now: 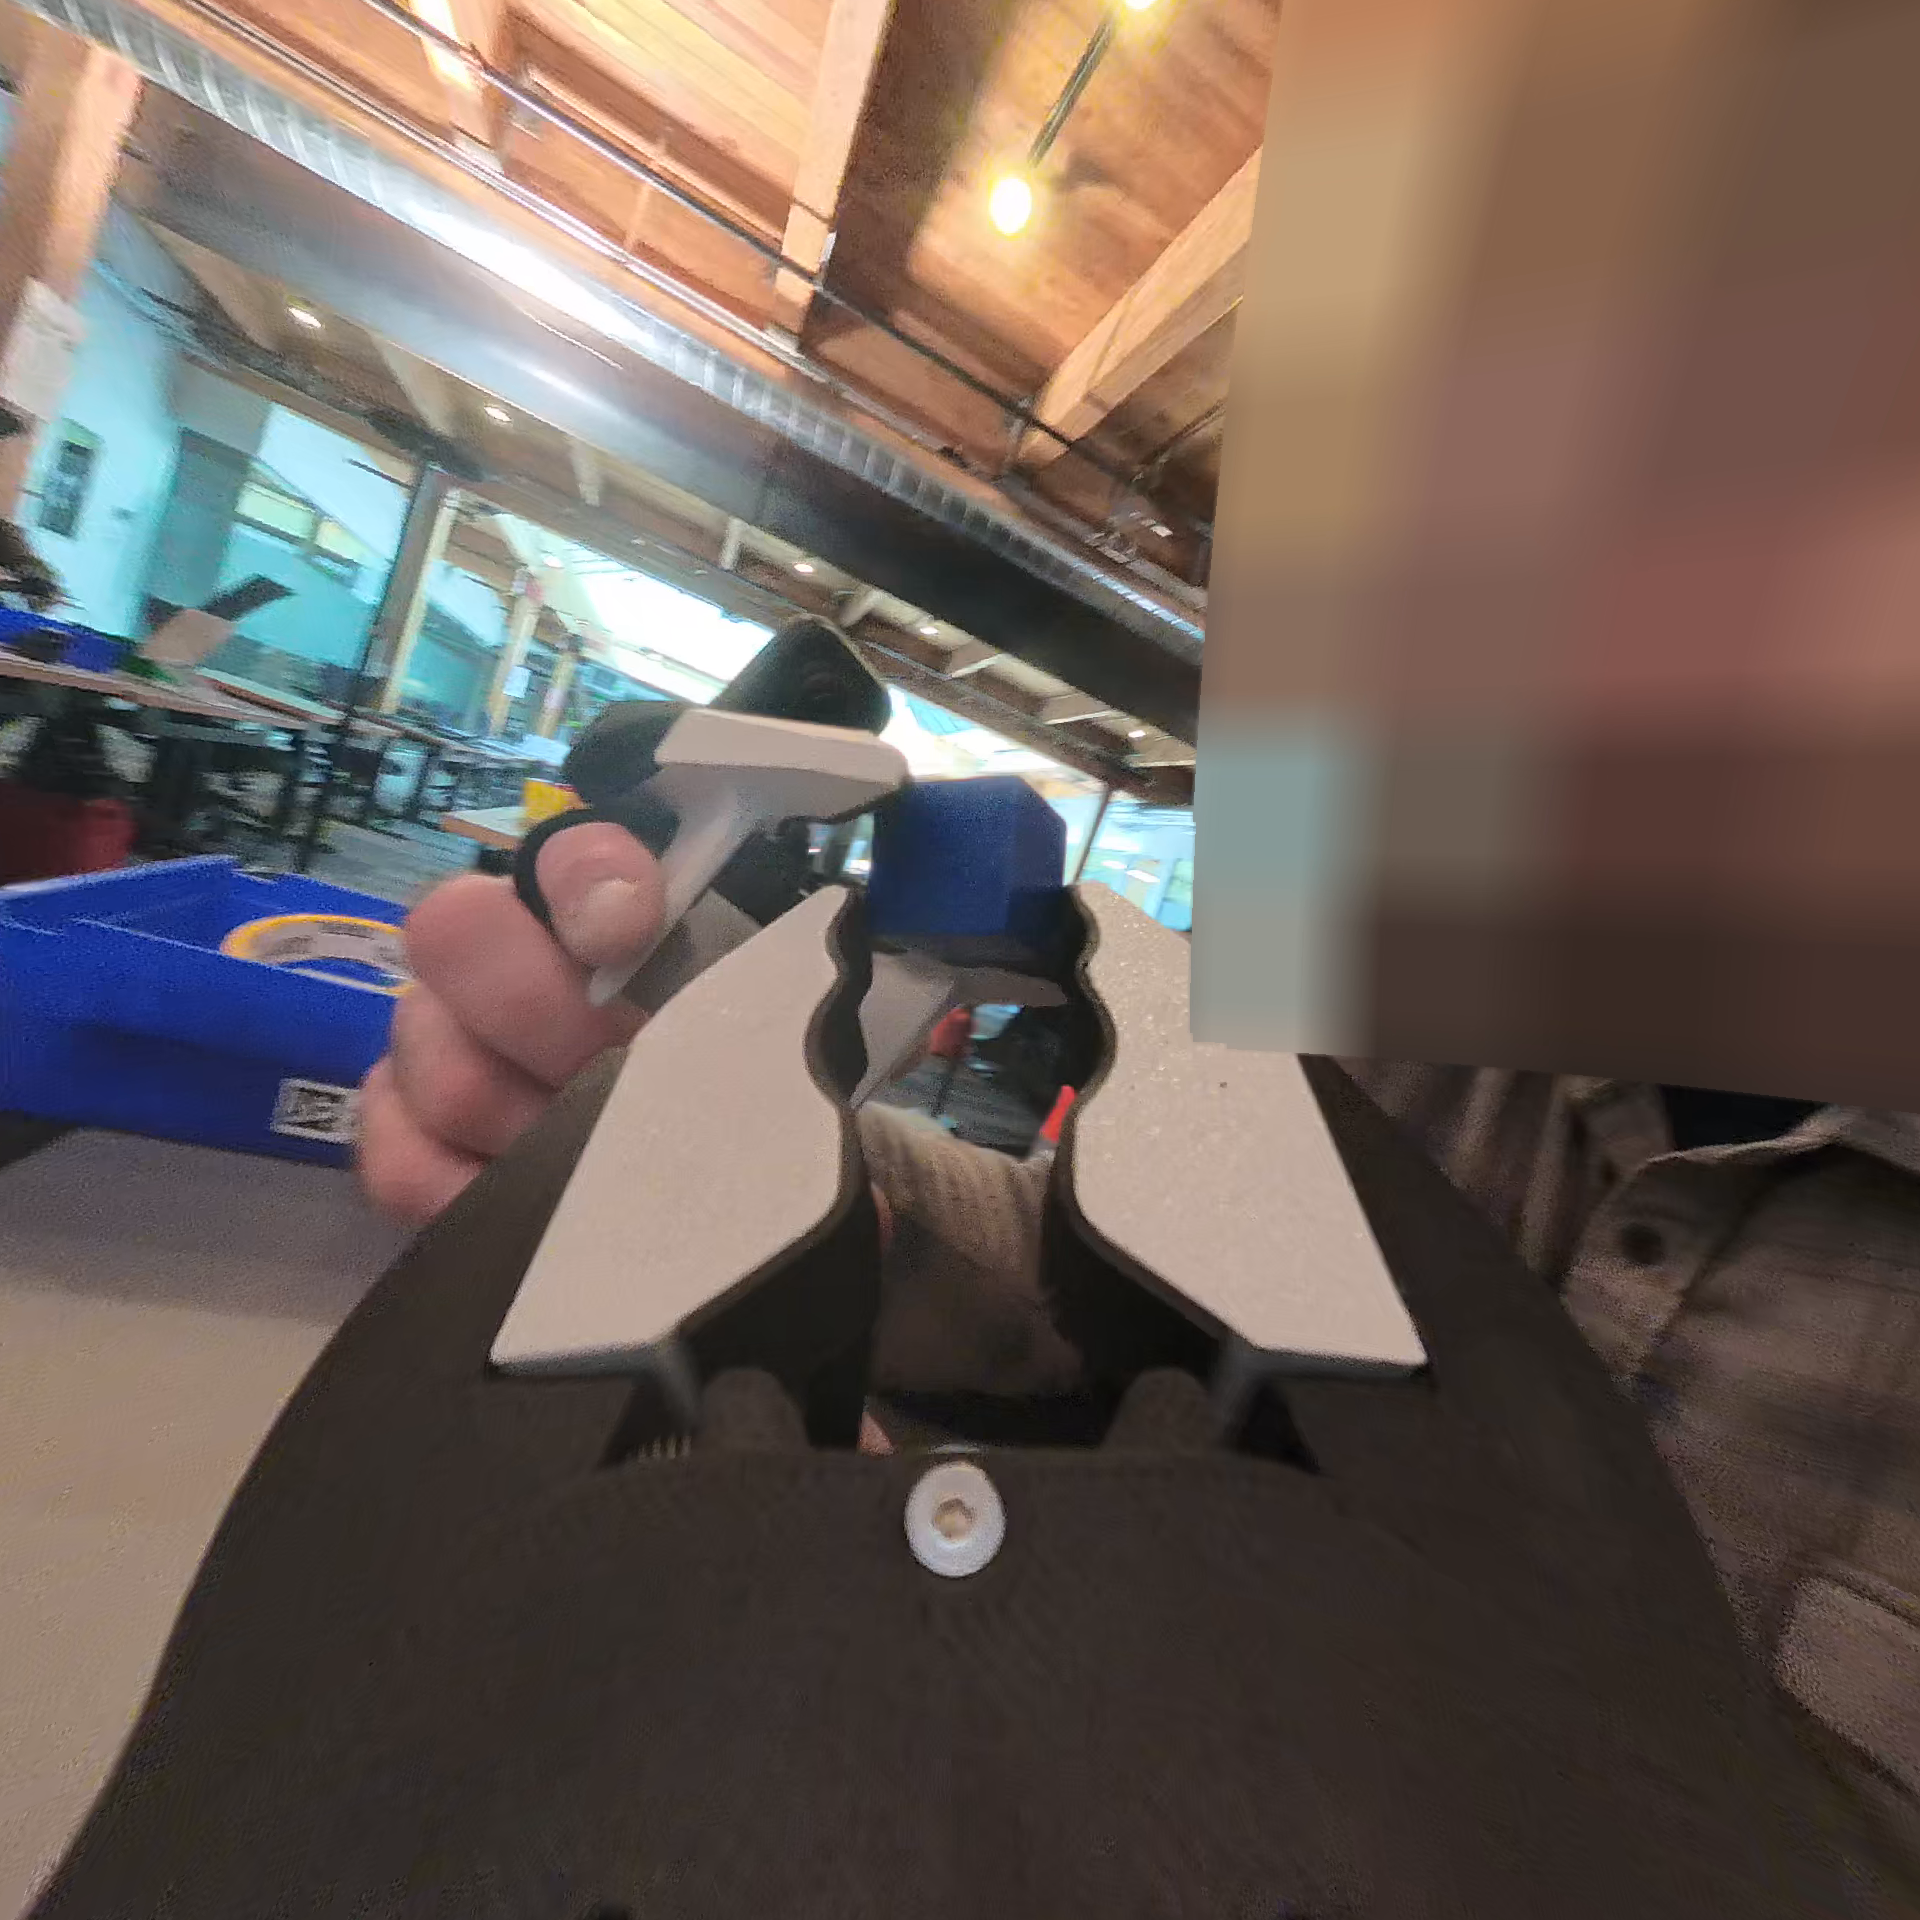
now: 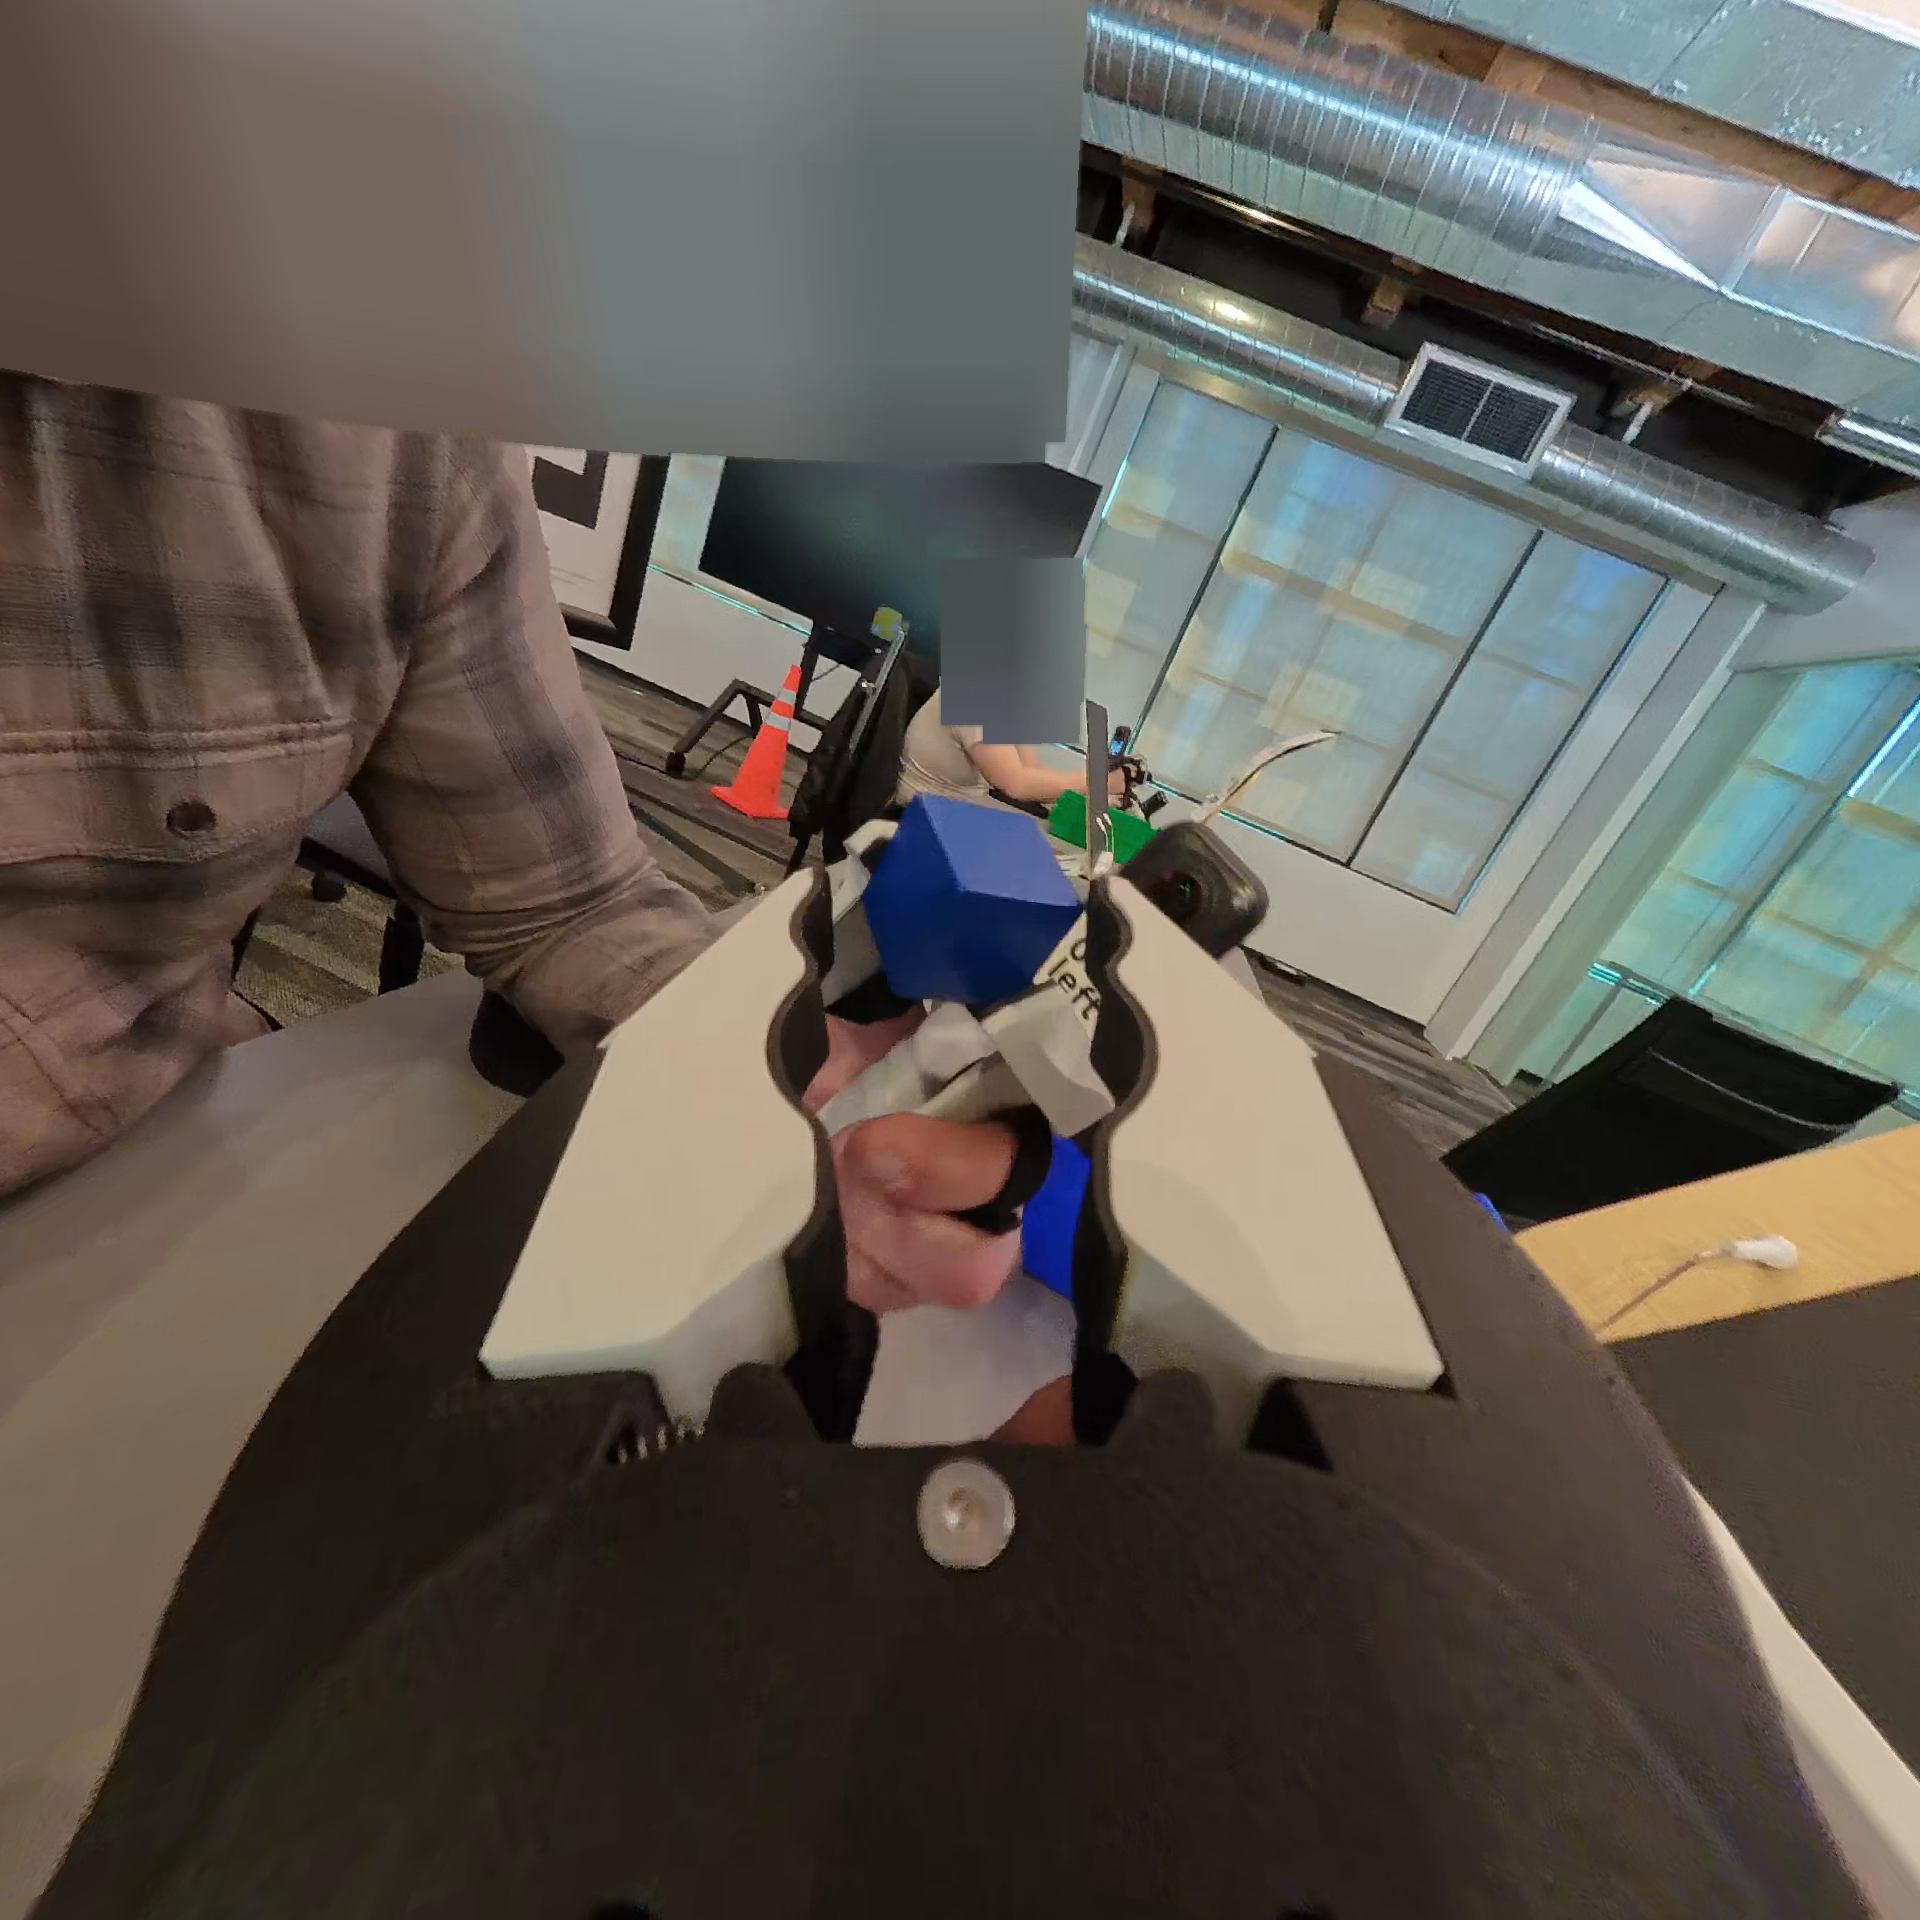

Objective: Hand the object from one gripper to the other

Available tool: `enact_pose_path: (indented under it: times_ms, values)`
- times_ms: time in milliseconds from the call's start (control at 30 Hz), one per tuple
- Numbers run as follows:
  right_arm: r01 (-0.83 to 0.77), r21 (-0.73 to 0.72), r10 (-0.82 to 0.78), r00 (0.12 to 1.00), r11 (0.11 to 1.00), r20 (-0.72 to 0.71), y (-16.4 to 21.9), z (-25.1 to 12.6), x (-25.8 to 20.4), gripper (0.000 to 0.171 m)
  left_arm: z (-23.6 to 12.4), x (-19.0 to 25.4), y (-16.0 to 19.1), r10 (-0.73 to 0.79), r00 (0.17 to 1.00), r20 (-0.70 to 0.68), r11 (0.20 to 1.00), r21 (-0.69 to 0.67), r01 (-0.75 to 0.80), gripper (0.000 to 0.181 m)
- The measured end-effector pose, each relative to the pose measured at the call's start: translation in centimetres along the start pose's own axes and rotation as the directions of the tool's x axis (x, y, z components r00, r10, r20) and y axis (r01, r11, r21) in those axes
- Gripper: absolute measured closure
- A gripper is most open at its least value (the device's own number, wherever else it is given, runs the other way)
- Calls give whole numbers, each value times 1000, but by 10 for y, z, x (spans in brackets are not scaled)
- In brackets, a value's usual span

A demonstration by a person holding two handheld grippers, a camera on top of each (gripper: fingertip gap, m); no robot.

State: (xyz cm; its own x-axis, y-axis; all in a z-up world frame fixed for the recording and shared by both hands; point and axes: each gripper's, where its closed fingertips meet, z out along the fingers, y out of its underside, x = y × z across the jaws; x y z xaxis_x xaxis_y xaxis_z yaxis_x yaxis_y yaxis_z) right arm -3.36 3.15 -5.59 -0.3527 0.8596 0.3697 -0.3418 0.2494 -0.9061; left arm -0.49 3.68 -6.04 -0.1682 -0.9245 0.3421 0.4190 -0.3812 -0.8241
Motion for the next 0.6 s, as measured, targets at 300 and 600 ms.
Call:
enact_pose_path:
  times_ms: [300, 600]
  values:
    - [-168, -168, 143, 978, 971, -150, 14, -20, 32, 128, -24, -45, -15, 472, 795, 380, 878, -284, -386, 147]
    - [-258, -265, 204, 955, 929, -214, 37, -19, 41, 141, -28, -59, -8, 789, 483, 380, 612, -564, -554, 147]
